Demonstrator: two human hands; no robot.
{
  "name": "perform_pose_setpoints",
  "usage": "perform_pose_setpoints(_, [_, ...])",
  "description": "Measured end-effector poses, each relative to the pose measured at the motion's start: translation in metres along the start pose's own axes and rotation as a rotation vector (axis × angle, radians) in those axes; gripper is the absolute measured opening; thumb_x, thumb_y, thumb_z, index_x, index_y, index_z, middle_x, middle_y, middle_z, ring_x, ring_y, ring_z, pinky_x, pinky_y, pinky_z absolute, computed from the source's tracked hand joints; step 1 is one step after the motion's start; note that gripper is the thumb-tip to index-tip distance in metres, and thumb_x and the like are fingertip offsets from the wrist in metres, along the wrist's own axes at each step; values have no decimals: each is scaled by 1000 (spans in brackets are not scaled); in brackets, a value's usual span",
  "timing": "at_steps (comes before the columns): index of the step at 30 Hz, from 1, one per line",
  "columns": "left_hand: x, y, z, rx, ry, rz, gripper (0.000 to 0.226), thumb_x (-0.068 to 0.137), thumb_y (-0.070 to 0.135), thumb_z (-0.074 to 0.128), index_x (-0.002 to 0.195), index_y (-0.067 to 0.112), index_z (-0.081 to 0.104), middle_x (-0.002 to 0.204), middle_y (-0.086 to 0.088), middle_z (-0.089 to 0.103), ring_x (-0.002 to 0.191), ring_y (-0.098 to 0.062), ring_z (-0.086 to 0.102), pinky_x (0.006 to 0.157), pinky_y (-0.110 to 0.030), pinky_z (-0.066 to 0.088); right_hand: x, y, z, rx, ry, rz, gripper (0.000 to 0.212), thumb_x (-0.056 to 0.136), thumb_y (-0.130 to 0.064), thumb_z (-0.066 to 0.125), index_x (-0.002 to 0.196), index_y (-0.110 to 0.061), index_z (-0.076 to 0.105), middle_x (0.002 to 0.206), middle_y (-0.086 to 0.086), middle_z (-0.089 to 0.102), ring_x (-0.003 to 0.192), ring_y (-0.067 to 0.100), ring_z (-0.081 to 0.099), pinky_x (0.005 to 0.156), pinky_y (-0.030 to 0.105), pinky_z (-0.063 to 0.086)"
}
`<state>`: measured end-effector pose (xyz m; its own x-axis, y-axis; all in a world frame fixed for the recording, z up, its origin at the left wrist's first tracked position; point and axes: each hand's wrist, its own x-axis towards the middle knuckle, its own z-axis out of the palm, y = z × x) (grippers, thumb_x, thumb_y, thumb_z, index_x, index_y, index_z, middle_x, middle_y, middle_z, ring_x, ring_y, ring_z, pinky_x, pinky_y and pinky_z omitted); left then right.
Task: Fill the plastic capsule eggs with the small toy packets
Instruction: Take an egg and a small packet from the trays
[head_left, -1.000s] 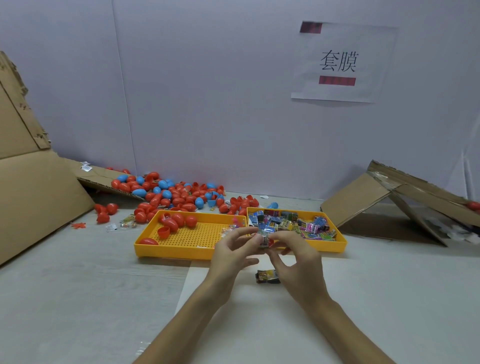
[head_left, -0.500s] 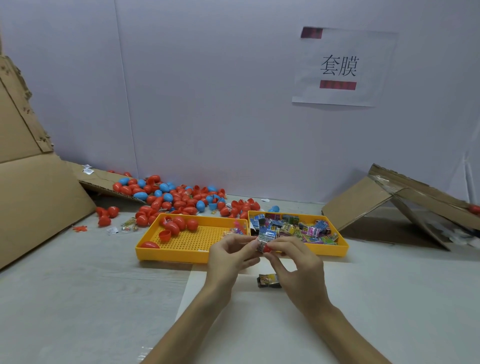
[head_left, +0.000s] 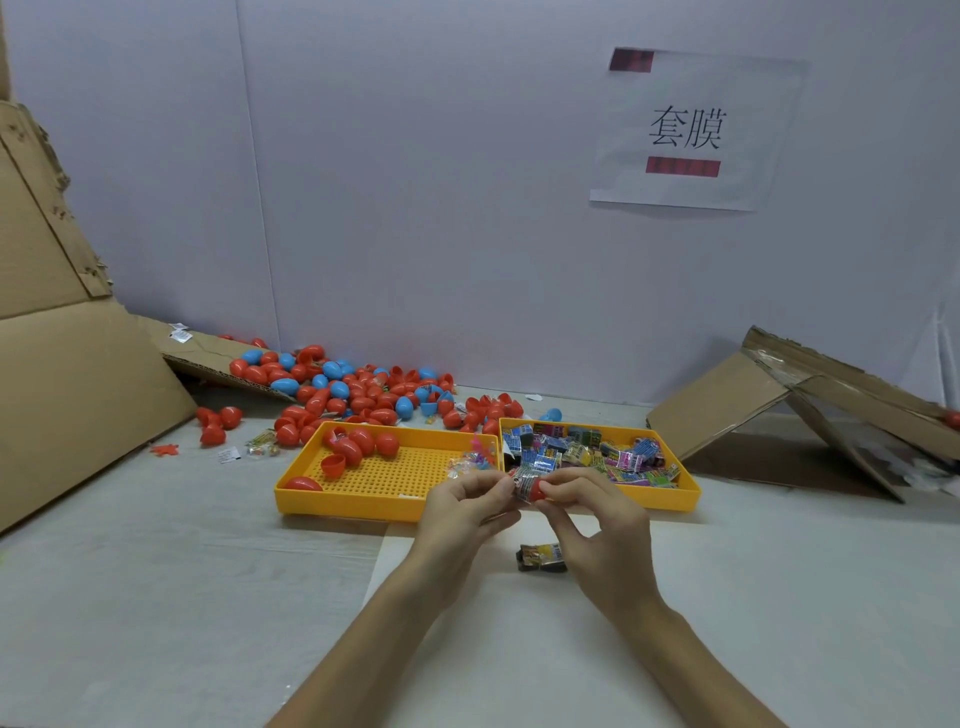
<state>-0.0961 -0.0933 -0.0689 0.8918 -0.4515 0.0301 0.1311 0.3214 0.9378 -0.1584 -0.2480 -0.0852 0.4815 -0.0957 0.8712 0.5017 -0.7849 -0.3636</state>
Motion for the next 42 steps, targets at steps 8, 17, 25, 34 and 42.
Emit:
perform_pose_setpoints(8, [-1,2,-2,-64,-26,-8,14,92,14,70,100,3,72,103,-16,76,101,-28,74,80,-28,59,1,1,1,68,4,33,12,81,-8,77,93,-9,74,100,-4,70,98,4,67,75,20,58])
perform_pose_setpoints(17, [-5,5,2,-53,-117,-18,31,90,29,70,121,24,71,112,-2,76,104,-20,73,84,-32,53,-2,0,0,101,-59,76,25,85,-13,73,107,-23,67,108,-20,70,94,-2,69,78,19,59])
perform_pose_setpoints(25, [-4,2,4,91,10,107,25,87,29,74,111,22,74,96,-6,78,89,-22,76,74,-29,60,-2,-2,1,125,-165,136,40,83,-17,80,119,-27,65,102,-18,71,91,7,69,71,16,54])
perform_pose_setpoints(34, [-6,-21,4,1045,-156,498,25,93,34,68,118,33,66,116,20,65,103,2,58,86,-19,50,22,37,-37,694,272,962,17,93,-11,67,109,-8,70,98,11,77,92,23,75,70,24,56])
perform_pose_setpoints(42, [-2,-29,2,1219,-316,437,28,94,19,63,117,32,72,111,17,61,107,-2,52,94,-26,47,70,60,-73,869,78,1224,21,97,-15,63,114,-3,65,93,12,77,70,13,73,59,22,55])
